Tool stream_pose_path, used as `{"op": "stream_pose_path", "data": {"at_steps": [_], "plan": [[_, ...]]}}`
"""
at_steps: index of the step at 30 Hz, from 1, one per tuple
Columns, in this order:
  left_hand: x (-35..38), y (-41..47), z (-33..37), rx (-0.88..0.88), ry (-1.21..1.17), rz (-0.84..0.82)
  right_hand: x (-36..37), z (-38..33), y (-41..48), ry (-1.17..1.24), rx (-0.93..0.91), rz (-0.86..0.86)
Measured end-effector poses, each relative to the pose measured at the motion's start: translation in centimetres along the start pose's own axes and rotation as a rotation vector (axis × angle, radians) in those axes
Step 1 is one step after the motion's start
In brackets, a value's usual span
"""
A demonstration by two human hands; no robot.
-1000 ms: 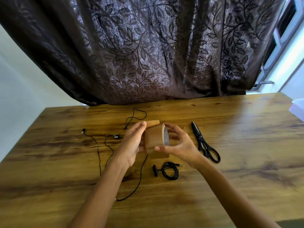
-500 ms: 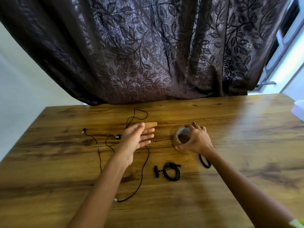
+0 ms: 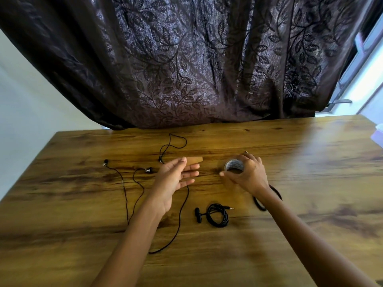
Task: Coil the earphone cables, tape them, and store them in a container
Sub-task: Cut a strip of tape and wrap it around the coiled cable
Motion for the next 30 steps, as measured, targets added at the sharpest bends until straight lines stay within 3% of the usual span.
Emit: {"op": "stream_pose_path", "data": {"at_steps": [2, 5, 8, 20, 30], "plan": [[0.3, -0.1, -0.2, -0.006, 0.001, -0.011, -0.1, -2.2, -1.2, 0.263, -0.026, 0.031], [0.8, -0.2, -0.3, -0.013, 0.009, -0.032, 0.8, -5.1, -2.9, 0.653, 0.019, -0.066], [1.0, -0.3, -0.3, -0.019, 0.01, -0.044, 1.6, -6.1, -3.8, 0.913, 0.096, -0.075], [1.9, -1.1, -0.8, -0.021, 0.018, -0.1, 1.0, -6.8, -4.6, 1.066, -0.053, -0.095], [2.2, -1.1, -0.9, -0.021, 0.006, -0.087, 1.3, -6.2, -4.8, 1.191, -0.022, -0.079]]}}
Point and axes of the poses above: each hand's wrist, its own y-axis towards the middle knuckle, its own x-axis out of the palm, z = x × y, the point moved 6 cm from there along y, towards the middle knuckle, and after that the axes turned 11 degrees about y, right-handed, at the moved point
